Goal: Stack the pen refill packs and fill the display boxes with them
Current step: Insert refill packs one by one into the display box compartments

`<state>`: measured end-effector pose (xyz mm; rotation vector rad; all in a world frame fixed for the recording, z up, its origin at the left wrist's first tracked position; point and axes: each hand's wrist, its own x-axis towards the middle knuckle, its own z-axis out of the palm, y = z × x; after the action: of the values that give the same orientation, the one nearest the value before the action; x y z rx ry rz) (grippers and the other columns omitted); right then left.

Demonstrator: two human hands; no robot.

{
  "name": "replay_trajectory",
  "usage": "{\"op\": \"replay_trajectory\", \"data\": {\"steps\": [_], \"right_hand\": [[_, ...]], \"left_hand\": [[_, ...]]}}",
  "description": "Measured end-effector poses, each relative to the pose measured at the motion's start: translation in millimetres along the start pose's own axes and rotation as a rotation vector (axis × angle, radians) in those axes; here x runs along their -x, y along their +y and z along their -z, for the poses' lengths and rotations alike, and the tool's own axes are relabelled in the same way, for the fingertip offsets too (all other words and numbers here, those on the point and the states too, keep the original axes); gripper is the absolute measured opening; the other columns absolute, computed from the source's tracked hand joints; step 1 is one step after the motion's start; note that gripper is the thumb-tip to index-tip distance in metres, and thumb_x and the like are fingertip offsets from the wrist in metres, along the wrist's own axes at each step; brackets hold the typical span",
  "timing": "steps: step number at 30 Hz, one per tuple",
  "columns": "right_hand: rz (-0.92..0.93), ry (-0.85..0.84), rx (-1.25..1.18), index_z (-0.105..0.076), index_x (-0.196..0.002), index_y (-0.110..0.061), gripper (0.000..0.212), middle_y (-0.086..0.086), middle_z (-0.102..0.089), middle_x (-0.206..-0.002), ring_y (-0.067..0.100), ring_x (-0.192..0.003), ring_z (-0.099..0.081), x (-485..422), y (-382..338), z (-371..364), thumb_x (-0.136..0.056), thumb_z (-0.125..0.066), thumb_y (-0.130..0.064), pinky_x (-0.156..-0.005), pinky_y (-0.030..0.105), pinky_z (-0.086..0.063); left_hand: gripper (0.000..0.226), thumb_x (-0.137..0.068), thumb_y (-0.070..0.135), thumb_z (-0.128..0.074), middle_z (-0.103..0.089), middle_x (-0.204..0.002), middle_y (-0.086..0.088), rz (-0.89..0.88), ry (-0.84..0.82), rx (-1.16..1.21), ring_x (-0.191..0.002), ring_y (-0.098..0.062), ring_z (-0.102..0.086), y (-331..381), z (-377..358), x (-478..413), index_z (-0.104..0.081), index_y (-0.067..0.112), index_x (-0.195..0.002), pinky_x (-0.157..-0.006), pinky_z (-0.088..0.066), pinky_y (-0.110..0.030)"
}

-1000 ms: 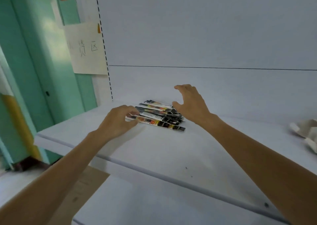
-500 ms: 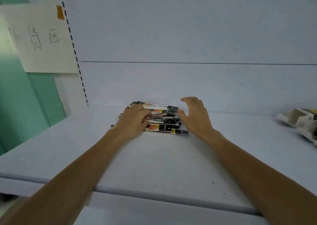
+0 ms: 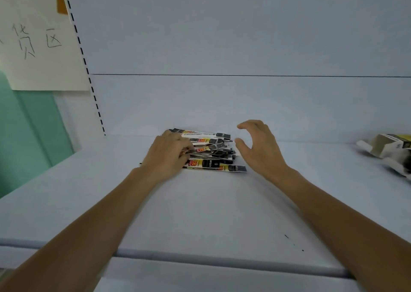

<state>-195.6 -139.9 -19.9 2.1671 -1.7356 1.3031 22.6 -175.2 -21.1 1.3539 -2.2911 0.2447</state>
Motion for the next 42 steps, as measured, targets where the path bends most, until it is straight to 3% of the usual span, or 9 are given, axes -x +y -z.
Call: {"op": "replay_trajectory", "data": {"steps": [7, 12, 17, 23, 26, 30, 33, 38, 42], "right_hand": [[0.02, -0.004, -0.019, -0.057, -0.115, -0.01, 0.026, -0.001, -0.049, -0.122, 0.013, -0.114, -0.044, 2, -1, -3, -0.09, -0.054, -0.016, -0.09, 0.018, -0.029], [0.059, -0.004, -0.03, -0.058, -0.113, -0.01, 0.024, 0.0, -0.052, -0.119, 0.013, -0.112, -0.046, 2, -2, -6, -0.089, -0.055, -0.011, -0.088, 0.016, -0.031], [0.064, -0.133, -0.133, -0.06, -0.113, -0.014, 0.03, -0.002, -0.063, -0.107, 0.012, -0.096, -0.056, 5, -9, -3, -0.085, -0.053, -0.004, -0.086, 0.027, -0.047], [0.073, -0.211, -0.153, -0.064, -0.108, -0.016, 0.027, -0.002, -0.069, -0.104, 0.004, -0.081, -0.057, 7, -19, -5, -0.086, -0.064, -0.03, -0.067, 0.007, -0.042], [0.106, -0.188, -0.107, -0.07, -0.103, -0.014, 0.022, -0.002, -0.07, -0.104, 0.006, -0.079, -0.056, 7, -21, -5, -0.089, -0.059, -0.026, -0.064, 0.011, -0.041], [0.07, -0.112, -0.14, -0.07, -0.095, -0.01, 0.014, 0.002, -0.07, -0.09, 0.015, -0.082, -0.061, 7, -17, -4, -0.086, -0.062, -0.018, -0.073, 0.024, -0.046], [0.052, -0.132, -0.165, -0.069, -0.088, -0.01, 0.009, 0.0, -0.07, -0.086, 0.012, -0.081, -0.061, 6, -11, -5, -0.083, -0.067, -0.016, -0.075, 0.025, -0.049], [0.074, -0.167, -0.266, -0.067, -0.076, -0.013, 0.011, -0.006, -0.066, -0.078, 0.003, -0.075, -0.058, 9, -14, -6, -0.084, -0.067, -0.022, -0.069, 0.011, -0.042], [0.128, 0.107, -0.233, -0.071, -0.08, -0.009, 0.011, -0.003, -0.067, -0.078, 0.005, -0.075, -0.057, 0, -14, 3, -0.087, -0.062, -0.011, -0.063, 0.007, -0.04]], "left_hand": [[0.014, -0.091, 0.016, -0.054, -0.066, -0.102, 0.003, 0.023, 0.084, 0.128, -0.092, -0.018, -0.056, -1, 5, 4, -0.062, 0.019, -0.102, -0.07, -0.032, -0.025], [0.021, -0.094, 0.027, -0.05, -0.062, -0.106, 0.005, 0.062, 0.194, 0.213, -0.093, -0.016, -0.056, 2, 9, 0, -0.058, 0.02, -0.112, -0.074, -0.043, -0.029], [0.019, -0.09, 0.025, -0.057, -0.064, -0.104, 0.005, 0.053, 0.19, 0.316, -0.092, -0.014, -0.057, 5, 9, 2, -0.062, 0.019, -0.107, -0.077, -0.047, -0.031], [0.017, -0.083, 0.019, -0.068, -0.068, -0.098, 0.005, 0.045, 0.118, 0.488, -0.091, -0.006, -0.059, 9, 9, 4, -0.068, 0.016, -0.099, -0.076, -0.042, -0.011], [0.016, -0.086, 0.017, -0.064, -0.069, -0.095, 0.005, -0.02, 0.089, 0.473, -0.085, -0.006, -0.058, 13, 8, 6, -0.07, 0.016, -0.1, -0.069, -0.039, -0.005], [0.012, -0.09, 0.026, -0.058, -0.066, -0.084, 0.004, 0.0, 0.077, 0.414, -0.078, -0.015, -0.058, 8, 7, 6, -0.068, 0.019, -0.091, -0.069, -0.044, -0.029], [0.021, -0.087, 0.035, -0.06, -0.059, -0.079, 0.003, 0.022, -0.038, 0.26, -0.075, -0.018, -0.052, 2, 6, 7, -0.06, 0.014, -0.087, -0.059, -0.036, -0.027], [0.021, -0.091, 0.032, -0.056, -0.049, -0.073, 0.008, 0.048, -0.027, 0.166, -0.074, -0.018, -0.049, 0, 6, 8, -0.052, 0.016, -0.077, -0.053, -0.029, -0.024], [0.013, -0.093, 0.029, -0.051, -0.06, -0.086, 0.001, 0.129, 0.043, 0.066, -0.074, -0.02, -0.05, 3, 13, 8, -0.052, 0.017, -0.099, -0.059, -0.033, -0.028]]}}
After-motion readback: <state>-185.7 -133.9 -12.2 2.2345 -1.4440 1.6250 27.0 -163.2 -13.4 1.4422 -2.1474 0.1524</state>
